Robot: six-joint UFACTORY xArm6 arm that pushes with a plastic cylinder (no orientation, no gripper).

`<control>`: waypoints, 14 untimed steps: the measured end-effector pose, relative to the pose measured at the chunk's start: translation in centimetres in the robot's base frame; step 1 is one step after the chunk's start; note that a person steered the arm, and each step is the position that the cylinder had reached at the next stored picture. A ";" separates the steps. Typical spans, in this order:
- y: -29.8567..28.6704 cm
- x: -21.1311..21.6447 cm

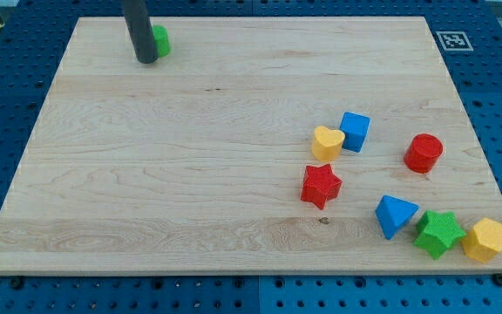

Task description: Push the green circle to the top left

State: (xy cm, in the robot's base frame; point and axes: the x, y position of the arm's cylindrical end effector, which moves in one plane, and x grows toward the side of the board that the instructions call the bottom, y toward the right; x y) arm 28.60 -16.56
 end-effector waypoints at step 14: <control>0.8 -5.0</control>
State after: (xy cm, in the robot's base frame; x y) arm 23.61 -15.76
